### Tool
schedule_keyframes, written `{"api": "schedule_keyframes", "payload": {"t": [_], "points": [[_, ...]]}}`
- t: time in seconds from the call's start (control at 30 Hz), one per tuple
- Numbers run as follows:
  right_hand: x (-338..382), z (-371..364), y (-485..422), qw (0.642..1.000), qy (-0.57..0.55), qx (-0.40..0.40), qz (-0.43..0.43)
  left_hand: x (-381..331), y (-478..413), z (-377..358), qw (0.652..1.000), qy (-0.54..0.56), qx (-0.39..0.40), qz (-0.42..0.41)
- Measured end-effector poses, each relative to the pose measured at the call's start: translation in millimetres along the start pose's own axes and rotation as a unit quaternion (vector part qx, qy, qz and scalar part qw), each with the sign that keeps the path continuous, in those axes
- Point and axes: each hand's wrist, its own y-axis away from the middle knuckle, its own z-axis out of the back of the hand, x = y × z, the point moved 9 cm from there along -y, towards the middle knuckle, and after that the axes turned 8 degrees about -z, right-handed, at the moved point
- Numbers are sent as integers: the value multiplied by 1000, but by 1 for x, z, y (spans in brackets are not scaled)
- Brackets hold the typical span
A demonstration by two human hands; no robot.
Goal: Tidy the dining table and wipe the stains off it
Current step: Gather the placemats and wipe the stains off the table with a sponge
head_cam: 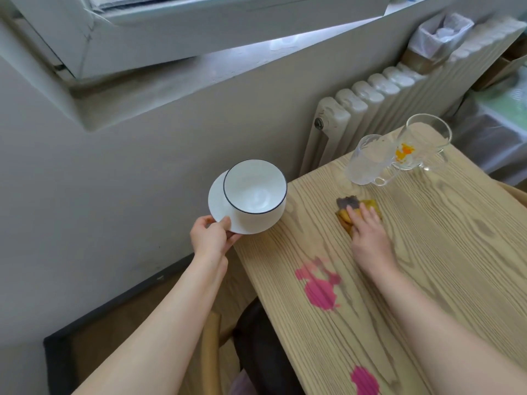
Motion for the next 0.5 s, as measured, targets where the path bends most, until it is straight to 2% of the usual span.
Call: {"api": "schedule_keyframes", "payload": {"t": [0.07,0.23,0.33,0.4,0.5], "points": [[22,-8,2,1000,3,2,0,2,3,-2,1000,7,1,3],[111,-60,97,972,-3,78,223,4,8,-9,1000,5,3,5],[91,-52,121,962,-4,73,263,5,10,-16,1000,-5,11,3],[46,-35,98,974,3,55,222,6,11,-20,1000,-7,21,1],[-28,8,40,998,10,0,59,9,12,-24,999,-6,33,1]]}}
